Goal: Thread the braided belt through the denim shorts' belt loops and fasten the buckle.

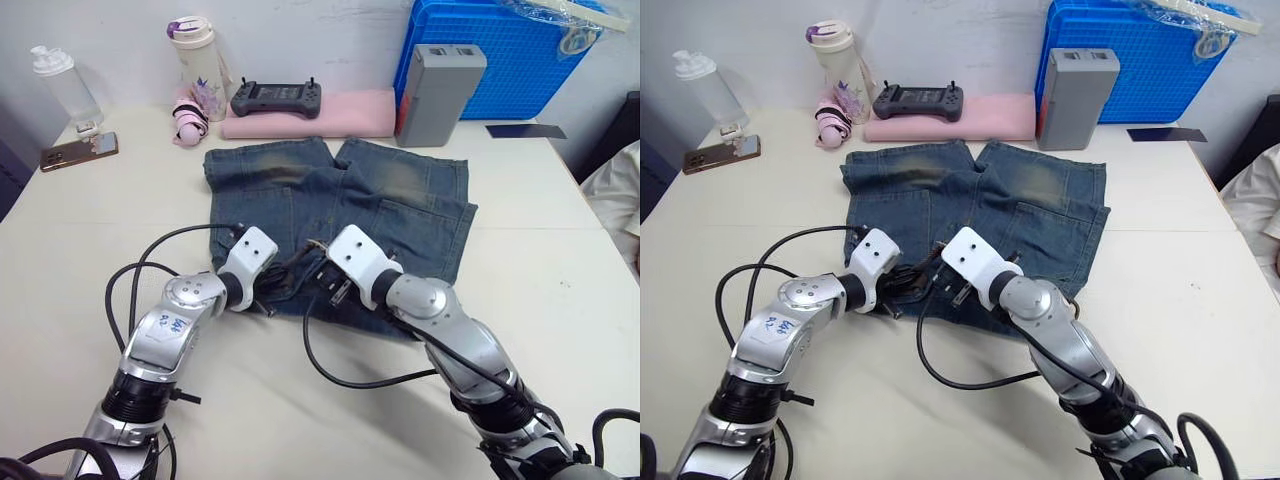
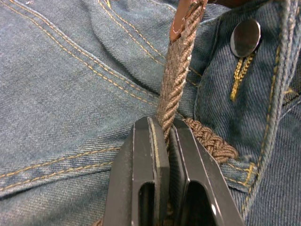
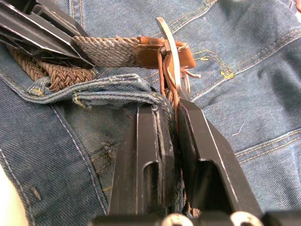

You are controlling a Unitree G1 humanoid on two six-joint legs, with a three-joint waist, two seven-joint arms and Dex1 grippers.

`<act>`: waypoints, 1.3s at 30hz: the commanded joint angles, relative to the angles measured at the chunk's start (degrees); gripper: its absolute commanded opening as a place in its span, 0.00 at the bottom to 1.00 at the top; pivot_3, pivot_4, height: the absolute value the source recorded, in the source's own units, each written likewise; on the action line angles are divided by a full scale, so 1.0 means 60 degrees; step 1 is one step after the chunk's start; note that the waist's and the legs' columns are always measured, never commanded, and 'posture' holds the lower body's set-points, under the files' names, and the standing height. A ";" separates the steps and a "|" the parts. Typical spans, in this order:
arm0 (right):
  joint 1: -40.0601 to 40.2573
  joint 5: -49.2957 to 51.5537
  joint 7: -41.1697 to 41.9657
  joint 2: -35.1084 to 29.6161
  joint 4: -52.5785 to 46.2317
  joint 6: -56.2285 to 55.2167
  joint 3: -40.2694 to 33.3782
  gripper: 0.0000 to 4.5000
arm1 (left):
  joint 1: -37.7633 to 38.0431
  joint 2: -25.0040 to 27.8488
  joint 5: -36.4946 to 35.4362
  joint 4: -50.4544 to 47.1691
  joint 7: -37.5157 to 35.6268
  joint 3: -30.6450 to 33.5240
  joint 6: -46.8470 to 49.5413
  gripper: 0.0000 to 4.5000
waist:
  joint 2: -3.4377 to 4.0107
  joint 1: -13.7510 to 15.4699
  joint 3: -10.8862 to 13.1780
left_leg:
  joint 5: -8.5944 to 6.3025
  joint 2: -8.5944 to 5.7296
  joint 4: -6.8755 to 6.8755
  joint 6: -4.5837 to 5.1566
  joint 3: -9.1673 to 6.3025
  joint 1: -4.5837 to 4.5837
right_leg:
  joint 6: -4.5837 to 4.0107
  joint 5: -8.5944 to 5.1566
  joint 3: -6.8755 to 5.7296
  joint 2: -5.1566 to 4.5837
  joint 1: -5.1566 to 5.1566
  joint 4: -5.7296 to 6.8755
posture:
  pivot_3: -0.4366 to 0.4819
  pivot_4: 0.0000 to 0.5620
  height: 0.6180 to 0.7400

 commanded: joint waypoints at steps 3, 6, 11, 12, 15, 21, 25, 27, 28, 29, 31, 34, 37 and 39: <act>-0.0369 0.0274 0.0638 -0.0203 -0.0024 -0.0238 0.0627 0.02 | -0.0248 -0.0440 -0.0006 0.0292 -0.0183 -0.0606 -0.0192 0.00 | 0.0000 0.0057 0.0000 | 0.0001 0.0000 0.0009 0.0001 0.0001 0.0000 | 0.0000 0.0000 -0.0001 0.0000 0.0000 -0.0012 | 0.48 0.27 0.87; -0.0569 0.0469 0.1098 -0.0348 0.0196 -0.0257 0.0798 0.02 | -0.0340 -0.0427 0.0095 0.0360 -0.0289 -0.0729 -0.0366 0.00 | 0.0000 0.0098 0.0000 | 0.0001 0.0000 0.0015 0.0001 0.0001 0.0000 | 0.0000 0.0000 -0.0001 -0.0001 0.0000 -0.0018 | 0.48 0.27 0.87; -0.0870 0.0494 0.1723 -0.0675 0.0517 -0.0659 0.1131 0.02 | -0.0489 -0.0185 0.0406 0.0545 -0.0660 -0.1110 -0.0956 0.00 | 0.0000 0.0088 0.0000 | 0.0000 0.0001 0.0017 0.0001 0.0001 0.0001 | 0.0000 0.0000 -0.0001 -0.0001 0.0001 -0.0019 | 0.48 0.27 0.87; -0.0907 0.0470 0.1790 -0.0719 0.0581 -0.0766 0.1171 0.02 | -0.0515 -0.0188 0.0415 0.0576 -0.0715 -0.1125 -0.1036 0.00 | 0.0000 0.0089 0.0000 | 0.0001 0.0001 0.0016 0.0000 0.0000 0.0001 | 0.0000 0.0000 -0.0001 0.0000 0.0001 -0.0021 | 0.48 0.27 0.87; -0.0976 0.0332 0.1889 -0.0810 0.0719 -0.1144 0.1251 0.02 | -0.0553 -0.0167 0.0494 0.0652 -0.0824 -0.1189 -0.1191 0.00 | 0.0000 0.0036 0.0000 | 0.0000 0.0003 0.0011 0.0000 0.0001 0.0001 | 0.0000 0.0000 -0.0002 0.0000 0.0001 -0.0026 | 0.48 0.27 0.87; -0.0526 0.1072 0.2453 -0.1224 -0.0044 -0.1575 -0.0099 0.29 | -0.0475 -0.0225 0.0618 0.0712 -0.0866 -0.1179 -0.1299 0.00 | -0.0001 0.0006 0.0000 | 0.0001 0.0002 0.0014 0.0001 0.0000 -0.0002 | 0.0001 0.0000 -0.0008 0.0000 0.0003 -0.0030 | 0.48 0.27 0.87; -0.0596 0.2190 0.3140 -0.1484 -0.0610 -0.1031 -0.1392 0.69 | -0.0443 -0.0235 0.0678 0.0747 -0.0881 -0.1165 -0.1369 0.00 | -0.0001 0.0082 0.0000 | 0.0000 0.0003 0.0013 0.0004 -0.0004 -0.0003 | 0.0004 0.0002 -0.0009 0.0000 0.0010 -0.0030 | 0.48 0.27 0.87; -0.0869 0.2685 0.3400 -0.1551 -0.0535 -0.0942 -0.2027 0.86 | -0.0433 -0.0242 0.0699 0.0761 -0.0890 -0.1174 -0.1401 0.00 | -0.0001 0.0122 0.0000 | -0.0003 0.0003 0.0013 0.0008 -0.0004 -0.0003 | 0.0005 0.0003 -0.0009 -0.0001 0.0011 -0.0034 | 0.48 0.27 0.87; -0.1000 0.2768 0.3447 -0.1630 -0.0410 -0.1027 -0.2177 0.86 | -0.0428 -0.0245 0.0702 0.0759 -0.0896 -0.1181 -0.1410 0.00 | -0.0001 0.0123 0.0000 | -0.0004 0.0003 0.0013 0.0010 -0.0004 -0.0003 | 0.0006 0.0003 -0.0009 -0.0002 0.0012 -0.0034 | 0.48 0.27 0.87; -0.1088 0.2847 0.3467 -0.1700 -0.0327 -0.1083 -0.2267 0.86 | -0.0422 -0.0246 0.0705 0.0752 -0.0901 -0.1184 -0.1416 0.00 | 0.0000 0.0123 0.0000 | -0.0005 0.0002 0.0013 0.0011 -0.0003 -0.0004 | 0.0007 0.0004 -0.0009 -0.0003 0.0012 -0.0035 | 0.48 0.27 0.87; -0.1317 0.2534 0.3411 -0.1931 0.0180 -0.1923 -0.2174 0.86 | -0.0406 -0.0245 0.0728 0.0751 -0.0906 -0.1212 -0.1430 0.00 | -0.0001 0.0129 0.0000 | -0.0005 0.0003 0.0012 0.0011 -0.0006 -0.0003 | 0.0007 0.0004 -0.0009 -0.0003 0.0012 -0.0037 | 0.48 0.27 0.87; -0.1653 0.1265 0.3112 -0.2433 0.1202 -0.3805 -0.1377 0.86 | -0.0397 -0.0249 0.0760 0.0747 -0.0905 -0.1236 -0.1440 0.00 | -0.0001 0.0132 0.0000 | -0.0005 0.0003 0.0008 0.0011 -0.0005 -0.0002 | 0.0007 0.0004 -0.0009 -0.0004 0.0012 -0.0045 | 0.48 0.27 0.87; -0.1732 0.0331 0.3132 -0.2788 0.1900 -0.5349 -0.0671 0.86 | -0.0398 -0.0264 0.0775 0.0729 -0.0898 -0.1261 -0.1433 0.00 | -0.0001 0.0144 0.0000 | -0.0005 0.0000 0.0008 0.0012 -0.0001 -0.0003 | 0.0007 0.0004 -0.0010 -0.0005 0.0012 -0.0045 | 0.48 0.27 0.87; -0.1727 -0.0250 0.3238 -0.2985 0.2235 -0.6169 -0.0258 0.86 | -0.0390 -0.0265 0.0780 0.0716 -0.0898 -0.1272 -0.1431 0.00 | -0.0001 0.0141 0.0000 | -0.0005 0.0000 0.0008 0.0012 0.0000 -0.0004 | 0.0008 0.0004 -0.0012 -0.0004 0.0013 -0.0043 | 0.48 0.27 0.87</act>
